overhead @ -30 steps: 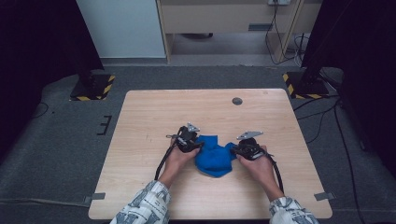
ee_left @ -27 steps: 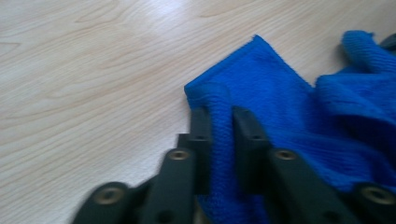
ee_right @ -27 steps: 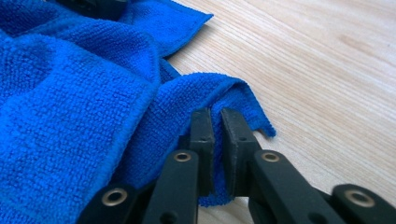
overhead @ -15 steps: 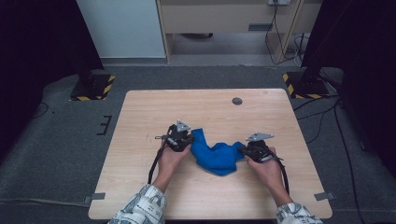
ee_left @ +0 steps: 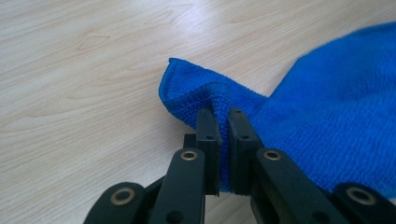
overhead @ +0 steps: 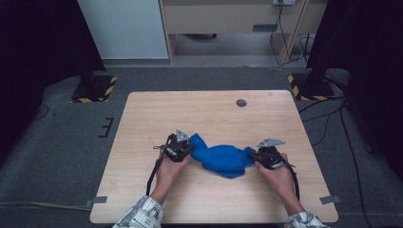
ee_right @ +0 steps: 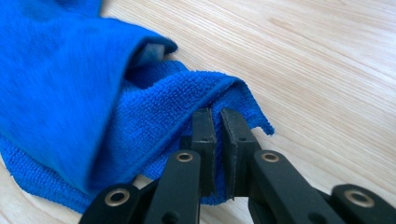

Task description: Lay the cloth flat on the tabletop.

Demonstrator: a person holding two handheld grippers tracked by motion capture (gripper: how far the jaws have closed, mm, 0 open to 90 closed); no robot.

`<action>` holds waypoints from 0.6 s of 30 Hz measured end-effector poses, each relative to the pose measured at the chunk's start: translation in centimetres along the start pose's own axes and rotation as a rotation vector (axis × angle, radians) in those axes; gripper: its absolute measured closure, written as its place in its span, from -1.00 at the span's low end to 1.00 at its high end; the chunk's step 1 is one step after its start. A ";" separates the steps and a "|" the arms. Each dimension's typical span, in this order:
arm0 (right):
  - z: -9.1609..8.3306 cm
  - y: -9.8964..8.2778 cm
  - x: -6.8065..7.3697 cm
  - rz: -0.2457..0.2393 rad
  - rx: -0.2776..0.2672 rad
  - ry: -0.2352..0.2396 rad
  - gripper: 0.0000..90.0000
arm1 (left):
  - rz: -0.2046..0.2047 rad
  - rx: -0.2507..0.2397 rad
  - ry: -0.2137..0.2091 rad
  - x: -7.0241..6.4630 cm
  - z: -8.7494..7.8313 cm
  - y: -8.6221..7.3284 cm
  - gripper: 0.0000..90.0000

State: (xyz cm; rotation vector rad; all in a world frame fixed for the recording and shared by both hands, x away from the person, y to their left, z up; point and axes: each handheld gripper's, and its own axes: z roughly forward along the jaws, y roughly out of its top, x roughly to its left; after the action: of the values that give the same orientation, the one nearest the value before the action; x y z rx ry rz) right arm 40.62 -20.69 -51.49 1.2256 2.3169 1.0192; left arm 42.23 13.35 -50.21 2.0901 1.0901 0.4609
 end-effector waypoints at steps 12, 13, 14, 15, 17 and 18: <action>-0.1 -0.3 -0.3 0.003 0.008 -0.001 0.89 | -0.009 -0.010 0.016 -0.2 -0.4 -0.4 0.52; -0.1 -0.3 -0.3 0.002 0.007 -0.001 0.89 | -0.007 -0.022 0.020 -0.2 -0.5 -0.3 0.46; -0.1 -0.2 -0.3 0.005 0.008 -0.002 0.89 | -0.006 -0.028 0.022 -0.2 -0.7 -0.1 0.40; -0.1 -0.2 -0.3 0.005 0.009 -0.001 0.89 | -0.005 -0.038 0.024 -0.3 -0.9 0.1 0.33; -0.2 -0.2 -0.3 0.007 0.012 -0.004 0.87 | -0.002 -0.050 0.023 -0.3 -1.1 0.4 0.29; -0.3 -0.2 -0.3 0.009 0.010 -0.004 0.87 | -0.001 -0.055 0.025 -0.3 -1.2 0.6 0.28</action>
State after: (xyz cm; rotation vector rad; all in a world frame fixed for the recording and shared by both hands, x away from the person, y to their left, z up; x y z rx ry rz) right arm 40.52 -21.16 -51.45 1.2416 2.3183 1.0085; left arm 41.65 13.42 -48.96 2.0410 1.0810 0.5122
